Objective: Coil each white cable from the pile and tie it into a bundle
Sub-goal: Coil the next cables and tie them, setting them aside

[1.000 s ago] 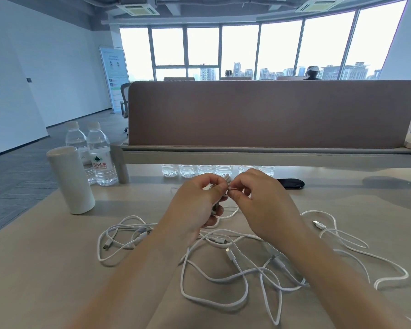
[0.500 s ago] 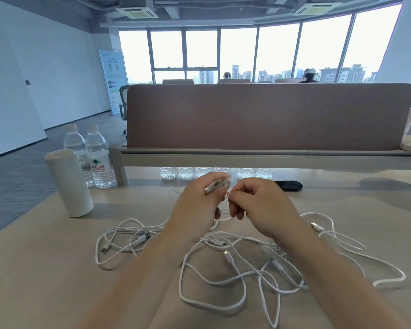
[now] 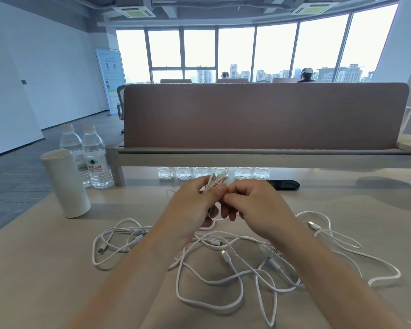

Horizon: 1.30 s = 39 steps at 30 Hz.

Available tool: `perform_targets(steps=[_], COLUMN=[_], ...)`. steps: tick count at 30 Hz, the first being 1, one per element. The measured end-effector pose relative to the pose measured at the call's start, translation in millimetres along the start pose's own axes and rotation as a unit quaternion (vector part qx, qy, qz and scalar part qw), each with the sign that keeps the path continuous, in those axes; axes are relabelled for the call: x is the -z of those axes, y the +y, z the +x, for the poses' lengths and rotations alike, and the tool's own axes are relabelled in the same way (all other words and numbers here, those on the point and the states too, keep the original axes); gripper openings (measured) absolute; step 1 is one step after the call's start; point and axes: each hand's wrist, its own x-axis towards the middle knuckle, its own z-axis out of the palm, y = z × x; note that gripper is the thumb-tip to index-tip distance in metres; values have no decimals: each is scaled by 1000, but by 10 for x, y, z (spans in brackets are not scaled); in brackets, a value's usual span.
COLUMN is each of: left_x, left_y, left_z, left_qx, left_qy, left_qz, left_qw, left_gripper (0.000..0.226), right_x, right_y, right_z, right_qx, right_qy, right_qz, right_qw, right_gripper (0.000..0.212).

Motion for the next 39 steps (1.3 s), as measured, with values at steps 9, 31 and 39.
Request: perform_targets(steps=[9, 31, 39], left_x=[109, 111, -16], left_y=[-97, -139, -65], left_z=[111, 138, 60], left_qx=[-69, -32, -10], left_qy=[78, 87, 48], left_qz=[105, 97, 139], left_qw=[989, 991, 989], left_gripper=[13, 9, 27], right_x=[-29, 27, 0], right_y=[-73, -40, 24], right_z=[-57, -22, 1], right_qx=[6, -14, -38], right_qy=[6, -35, -64], right_qz=[-10, -69, -48], right_qw=[1000, 997, 996], right_gripper=[23, 17, 15])
